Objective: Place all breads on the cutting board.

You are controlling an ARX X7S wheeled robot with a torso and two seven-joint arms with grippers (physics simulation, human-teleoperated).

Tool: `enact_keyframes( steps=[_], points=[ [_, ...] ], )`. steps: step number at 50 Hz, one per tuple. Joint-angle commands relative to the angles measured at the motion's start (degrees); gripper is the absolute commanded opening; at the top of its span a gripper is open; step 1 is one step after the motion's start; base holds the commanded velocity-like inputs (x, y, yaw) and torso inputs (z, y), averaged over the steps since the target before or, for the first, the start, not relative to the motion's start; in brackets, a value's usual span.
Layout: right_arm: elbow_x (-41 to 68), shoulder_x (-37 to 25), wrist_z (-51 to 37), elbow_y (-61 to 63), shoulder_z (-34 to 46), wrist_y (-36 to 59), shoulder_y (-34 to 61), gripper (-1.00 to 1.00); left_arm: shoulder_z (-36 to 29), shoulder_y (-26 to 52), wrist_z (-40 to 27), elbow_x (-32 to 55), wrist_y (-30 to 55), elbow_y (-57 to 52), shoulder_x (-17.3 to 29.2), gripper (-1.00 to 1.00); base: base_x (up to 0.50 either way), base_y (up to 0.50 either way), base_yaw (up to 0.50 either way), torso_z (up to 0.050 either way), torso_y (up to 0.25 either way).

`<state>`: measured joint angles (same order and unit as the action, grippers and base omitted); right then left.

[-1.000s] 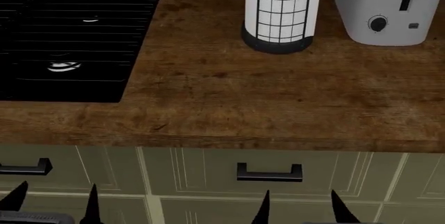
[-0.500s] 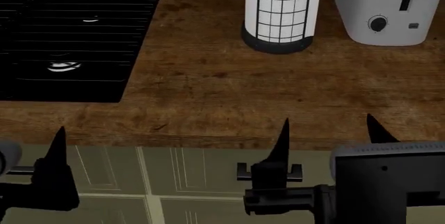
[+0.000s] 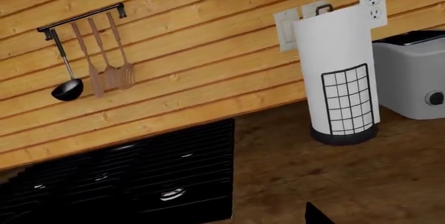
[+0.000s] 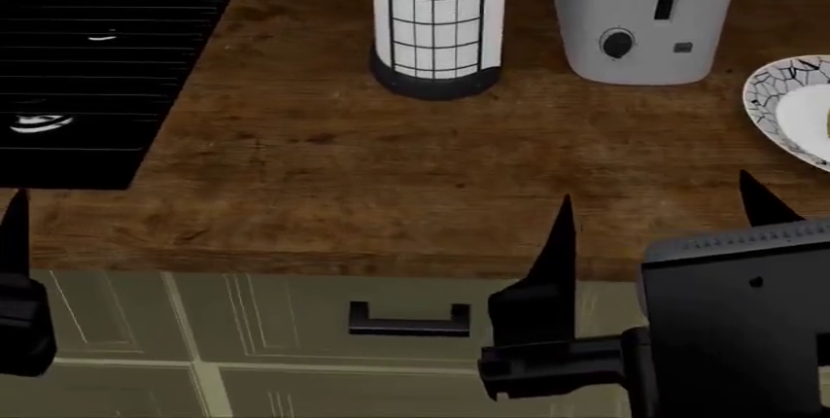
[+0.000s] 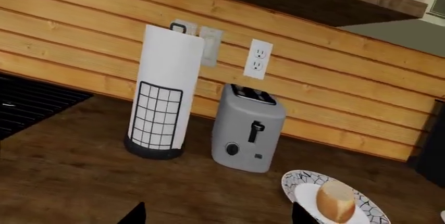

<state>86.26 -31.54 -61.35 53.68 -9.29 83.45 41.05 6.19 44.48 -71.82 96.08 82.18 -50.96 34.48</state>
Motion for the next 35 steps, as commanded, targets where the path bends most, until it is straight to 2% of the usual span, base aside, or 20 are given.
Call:
enact_keyframes(
  steps=[1, 35],
  points=[
    [7.1, -2.75, -5.56, -0.69, -0.48, -0.31, 1.29, 1.0, -0.66, 1.55, -3.36, 3.89, -1.04, 0.11, 1.81, 1.0, 0.0, -0.5, 0.0, 0.0, 0.0],
    [4.82, -4.53, -4.43, -0.71, 0.99, -3.42, -0.31, 1.0, -2.06, 0.71, -2.22, 2.45, -4.03, -0.24, 2.31, 1.0, 0.0, -0.5, 0.0, 0.0, 0.0]
  ],
)
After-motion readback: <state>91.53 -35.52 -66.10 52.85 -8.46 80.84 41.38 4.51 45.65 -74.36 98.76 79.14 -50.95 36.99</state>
